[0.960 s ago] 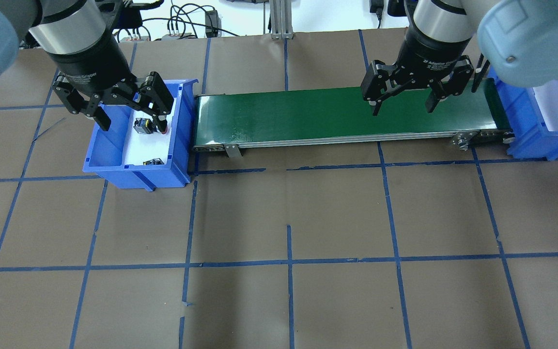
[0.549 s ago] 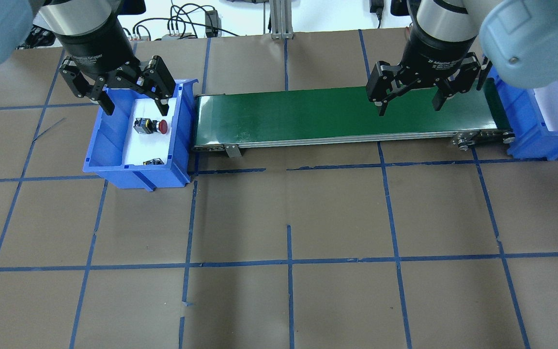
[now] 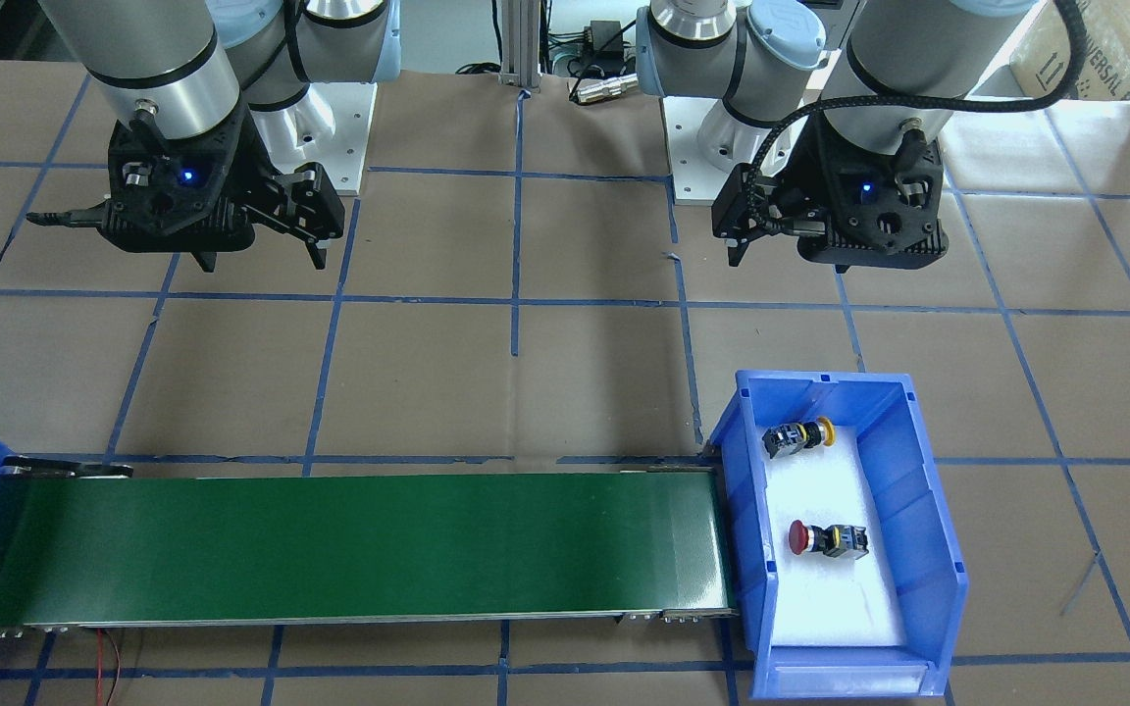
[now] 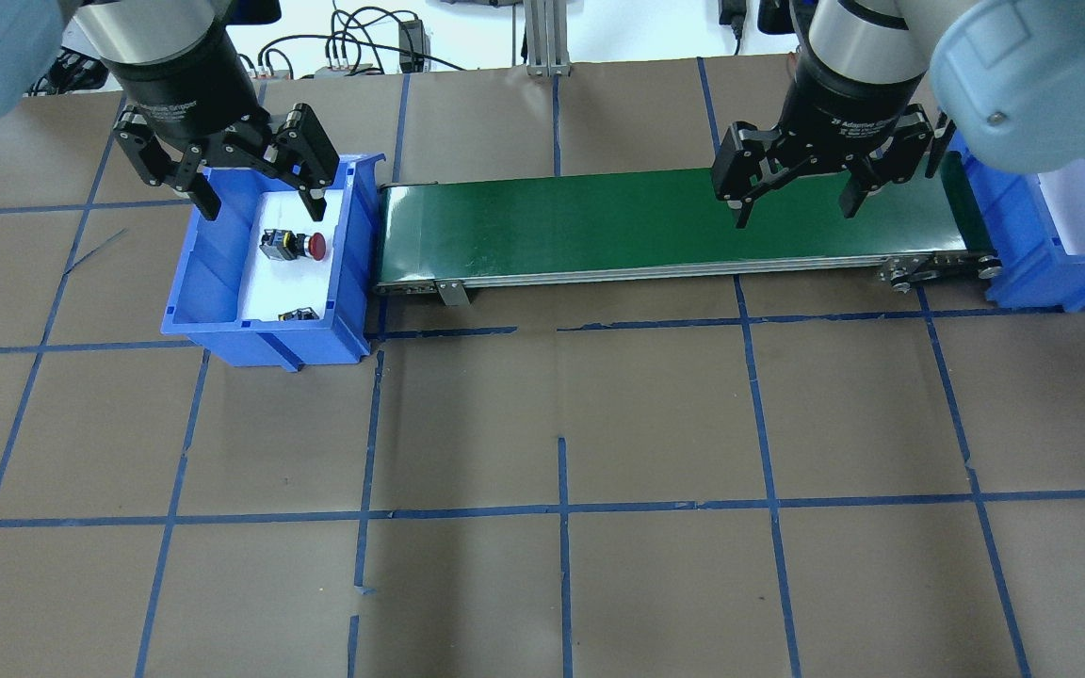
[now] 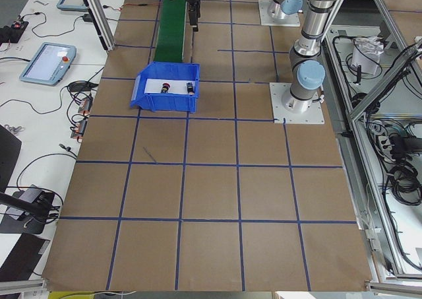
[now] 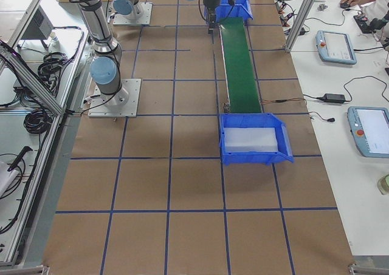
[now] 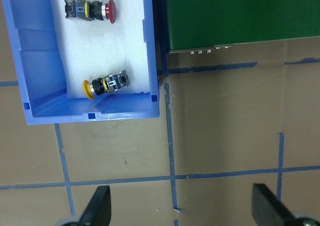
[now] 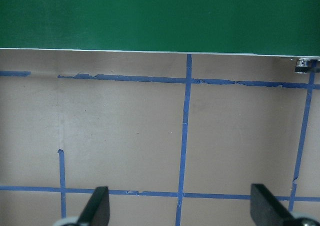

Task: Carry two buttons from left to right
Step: 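Lower the left gripper into the blue bin toward the red-capped button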

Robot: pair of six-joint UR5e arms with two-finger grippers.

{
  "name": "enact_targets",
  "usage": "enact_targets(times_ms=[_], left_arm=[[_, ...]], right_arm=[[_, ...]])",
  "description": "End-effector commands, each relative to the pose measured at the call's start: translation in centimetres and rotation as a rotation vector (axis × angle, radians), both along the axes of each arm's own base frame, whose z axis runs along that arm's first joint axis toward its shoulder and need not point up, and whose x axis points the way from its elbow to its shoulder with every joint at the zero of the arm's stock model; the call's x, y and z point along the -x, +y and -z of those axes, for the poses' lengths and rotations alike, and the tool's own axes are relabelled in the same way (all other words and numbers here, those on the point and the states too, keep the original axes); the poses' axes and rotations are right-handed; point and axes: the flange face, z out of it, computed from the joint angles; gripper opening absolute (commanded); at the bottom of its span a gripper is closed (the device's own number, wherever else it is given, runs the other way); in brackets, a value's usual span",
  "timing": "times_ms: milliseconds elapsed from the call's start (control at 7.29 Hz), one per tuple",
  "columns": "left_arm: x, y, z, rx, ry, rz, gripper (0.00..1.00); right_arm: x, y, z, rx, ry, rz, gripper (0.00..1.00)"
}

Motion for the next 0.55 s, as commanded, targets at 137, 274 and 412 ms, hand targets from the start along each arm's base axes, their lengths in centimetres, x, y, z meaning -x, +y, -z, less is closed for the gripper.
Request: enact_targets(times_ms=[137, 274, 412], left_arm=[[-1.6, 0.3, 0.4, -0.006, 0.003, -0.024, 1.00], [-4.4, -1.0, 2.2, -0.025, 0.016, -0.016, 1.00], [-7.4, -2.0, 3.6, -0.004, 0.038, 0.068, 1.00]], right_arm=[[0.0, 0.0, 0.0, 0.002, -0.004, 0.001, 1.00], [0.0, 0.0, 0.0, 0.002, -0.004, 0.001, 1.00], [-0.1, 0.1, 0.0, 0.002, -0.004, -0.002, 1.00]])
